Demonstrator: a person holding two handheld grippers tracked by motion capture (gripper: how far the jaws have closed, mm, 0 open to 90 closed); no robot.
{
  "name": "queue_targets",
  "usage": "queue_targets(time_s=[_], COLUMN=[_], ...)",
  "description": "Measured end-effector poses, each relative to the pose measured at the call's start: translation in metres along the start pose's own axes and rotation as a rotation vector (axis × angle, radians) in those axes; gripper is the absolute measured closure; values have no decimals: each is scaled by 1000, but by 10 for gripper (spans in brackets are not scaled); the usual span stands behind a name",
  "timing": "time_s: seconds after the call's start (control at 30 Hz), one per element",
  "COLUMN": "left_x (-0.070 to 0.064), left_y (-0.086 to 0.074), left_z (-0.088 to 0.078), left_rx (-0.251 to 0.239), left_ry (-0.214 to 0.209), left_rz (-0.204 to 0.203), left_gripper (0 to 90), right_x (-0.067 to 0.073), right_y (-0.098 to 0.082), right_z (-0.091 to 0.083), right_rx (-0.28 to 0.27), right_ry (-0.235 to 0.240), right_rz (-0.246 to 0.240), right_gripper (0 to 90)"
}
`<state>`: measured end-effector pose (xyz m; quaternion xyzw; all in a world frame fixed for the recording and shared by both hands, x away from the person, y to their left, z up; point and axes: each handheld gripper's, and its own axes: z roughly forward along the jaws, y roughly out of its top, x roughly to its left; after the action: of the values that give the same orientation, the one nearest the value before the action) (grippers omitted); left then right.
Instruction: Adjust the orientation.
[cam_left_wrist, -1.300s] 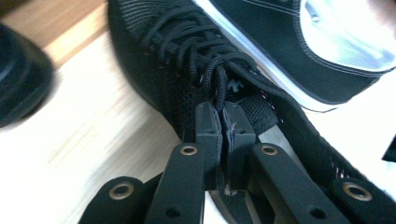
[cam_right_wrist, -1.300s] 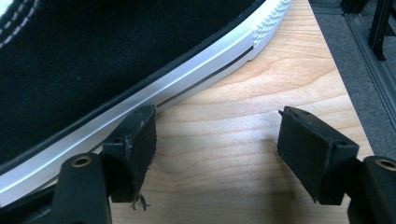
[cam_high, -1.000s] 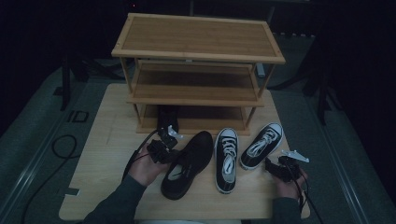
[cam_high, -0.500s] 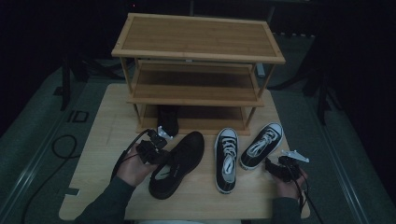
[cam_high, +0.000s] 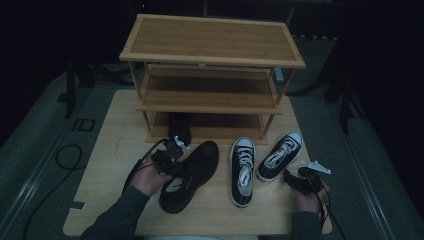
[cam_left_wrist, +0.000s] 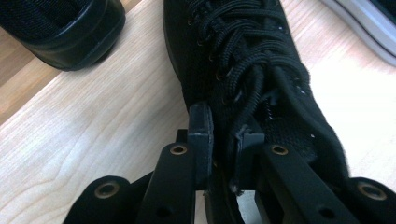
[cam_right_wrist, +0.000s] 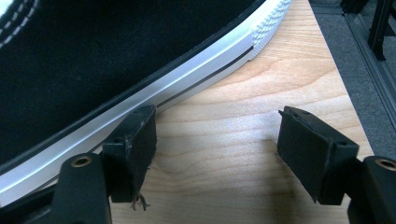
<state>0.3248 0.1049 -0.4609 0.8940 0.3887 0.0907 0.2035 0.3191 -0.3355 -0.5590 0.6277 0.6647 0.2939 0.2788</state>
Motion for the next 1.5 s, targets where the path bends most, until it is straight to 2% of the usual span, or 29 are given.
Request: queue_targets(time_s=[0.13, 0.17, 0.3, 0.43, 0.9, 1.33, 1.5], left_x=[2, 3, 7, 11, 13, 19, 21], left_y=[1, 2, 3, 3, 13, 34, 48], left_z=[6, 9, 10, 9, 9, 12, 17], left_rx=[9, 11, -9, -23, -77, -118, -128], left_ry=[5, -3, -19, -36, -72, -66, -42], left_rz=[-10, -16, -68, -91, -130, -165, -180], left_gripper=[813, 848, 879, 880, 881, 881, 881], right_x=[0, 0, 0, 0, 0, 0, 0], right_y=[0, 0, 0, 0, 0, 0, 0], right_z=[0, 0, 0, 0, 0, 0, 0], right_rx=[0, 0, 0, 0, -1, 0, 0], right_ry=[0, 0, 0, 0, -1, 0, 0], right_rz=[0, 1, 1, 0, -1, 1, 1], right_gripper=[281, 281, 281, 281, 281, 281, 281])
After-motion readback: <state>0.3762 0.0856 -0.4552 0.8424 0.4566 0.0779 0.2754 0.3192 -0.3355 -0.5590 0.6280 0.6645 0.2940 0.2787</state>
